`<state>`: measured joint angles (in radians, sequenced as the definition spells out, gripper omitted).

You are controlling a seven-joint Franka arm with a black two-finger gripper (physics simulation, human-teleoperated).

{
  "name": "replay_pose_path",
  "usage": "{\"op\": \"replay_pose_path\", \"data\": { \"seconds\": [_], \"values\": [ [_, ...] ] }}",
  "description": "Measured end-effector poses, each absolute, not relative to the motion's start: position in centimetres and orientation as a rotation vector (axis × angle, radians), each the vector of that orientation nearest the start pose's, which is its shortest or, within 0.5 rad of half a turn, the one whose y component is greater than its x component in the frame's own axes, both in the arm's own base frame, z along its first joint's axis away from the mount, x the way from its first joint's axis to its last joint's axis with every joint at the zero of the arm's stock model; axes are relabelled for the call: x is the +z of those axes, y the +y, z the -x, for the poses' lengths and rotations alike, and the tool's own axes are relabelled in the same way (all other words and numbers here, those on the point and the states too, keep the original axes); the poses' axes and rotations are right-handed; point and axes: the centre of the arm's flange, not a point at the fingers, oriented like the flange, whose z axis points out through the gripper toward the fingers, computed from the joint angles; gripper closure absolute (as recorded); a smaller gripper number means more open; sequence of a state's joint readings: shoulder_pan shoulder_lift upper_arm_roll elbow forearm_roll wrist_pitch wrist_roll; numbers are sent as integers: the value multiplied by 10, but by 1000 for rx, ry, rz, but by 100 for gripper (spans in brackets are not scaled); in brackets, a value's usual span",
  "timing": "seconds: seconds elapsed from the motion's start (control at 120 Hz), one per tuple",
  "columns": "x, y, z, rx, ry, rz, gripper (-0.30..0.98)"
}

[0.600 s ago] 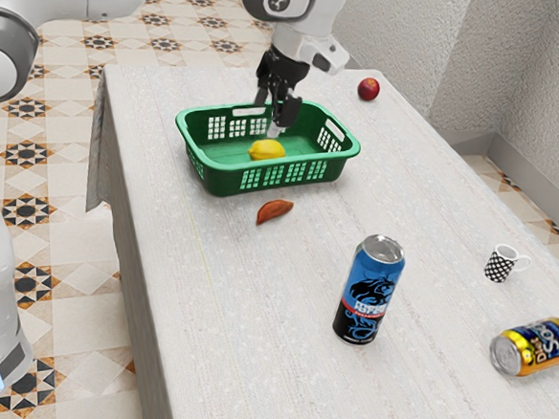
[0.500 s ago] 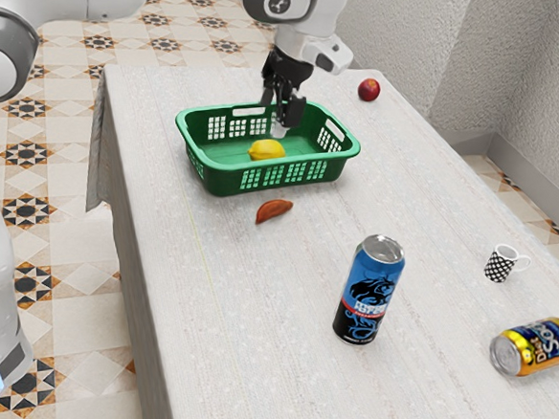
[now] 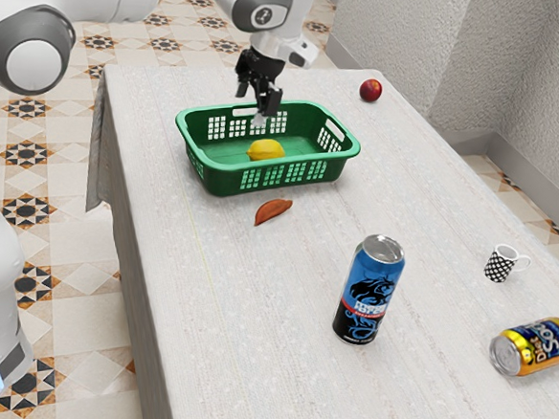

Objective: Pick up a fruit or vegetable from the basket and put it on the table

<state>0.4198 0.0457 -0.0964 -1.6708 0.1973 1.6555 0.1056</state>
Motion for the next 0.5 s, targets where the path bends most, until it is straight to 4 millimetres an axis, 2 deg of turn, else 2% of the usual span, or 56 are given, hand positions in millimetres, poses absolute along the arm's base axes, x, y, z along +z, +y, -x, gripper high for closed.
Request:
{"op": "replay_pose_path", "data": {
  "seconds": [0.083, 0.233, 0.3, 0.375, 0.5],
  "values": [
    [557, 197, -539, 135, -263, 2951, 0],
    [557, 154, -556, 102, -121, 2956, 0],
    [557, 144, -560, 92, -85, 2957, 0],
    [557, 147, -560, 87, -83, 2956, 0],
    [555, 167, -556, 90, -123, 2959, 0]
  ]
}}
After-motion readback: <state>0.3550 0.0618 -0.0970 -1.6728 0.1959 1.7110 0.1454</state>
